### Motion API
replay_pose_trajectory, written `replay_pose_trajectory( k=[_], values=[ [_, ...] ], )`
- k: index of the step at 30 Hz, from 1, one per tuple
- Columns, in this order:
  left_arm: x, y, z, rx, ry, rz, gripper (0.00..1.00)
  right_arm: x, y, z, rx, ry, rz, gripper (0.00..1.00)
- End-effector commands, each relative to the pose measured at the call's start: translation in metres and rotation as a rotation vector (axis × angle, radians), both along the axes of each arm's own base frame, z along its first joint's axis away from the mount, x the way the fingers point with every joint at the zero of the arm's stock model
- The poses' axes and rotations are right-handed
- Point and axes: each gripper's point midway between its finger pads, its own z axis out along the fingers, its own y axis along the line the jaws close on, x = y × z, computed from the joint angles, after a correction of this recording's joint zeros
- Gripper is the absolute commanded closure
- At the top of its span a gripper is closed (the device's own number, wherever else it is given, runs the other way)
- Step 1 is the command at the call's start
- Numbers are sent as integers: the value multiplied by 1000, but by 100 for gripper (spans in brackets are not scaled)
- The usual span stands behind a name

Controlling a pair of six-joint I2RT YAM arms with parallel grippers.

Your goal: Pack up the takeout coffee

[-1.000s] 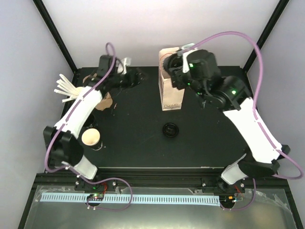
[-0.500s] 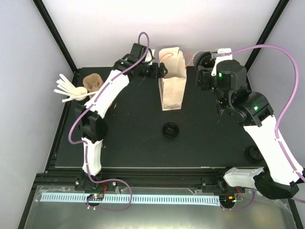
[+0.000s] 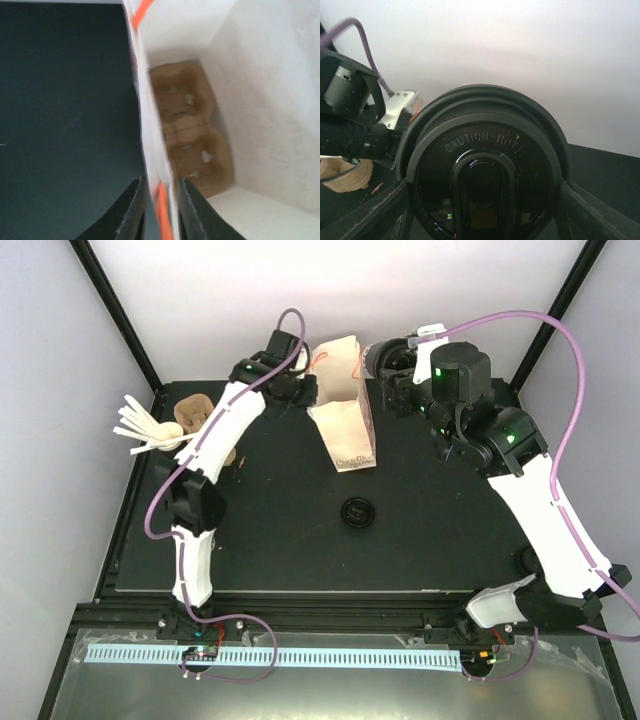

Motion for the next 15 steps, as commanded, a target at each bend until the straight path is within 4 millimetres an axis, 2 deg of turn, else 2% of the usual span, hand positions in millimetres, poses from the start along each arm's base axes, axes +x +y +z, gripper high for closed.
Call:
replay_pose_trajectory(
  k=[1,4,6,11,13,14,15],
  values=[
    [-29,62,50,122,-54,58,84,-7,11,18,41,-32,83,56],
    [-54,75,53,177,-35,11,93,-7,23,19,61,-21,138,56],
    [-74,82,48,210,7,-17,98,-8,31,20,79,-12,171,56],
    [-111,107,40,285,64,-7,98,-10,36,30,122,-24,195,56],
    [-119,109,39,274,55,-13,98,-10,36,32,123,-26,196,56],
    [-123,105,34,256,58,-32,95,-9,37,31,120,-24,197,56],
    [-123,98,34,219,48,-53,86,-9,37,31,117,-24,200,56]
  ],
)
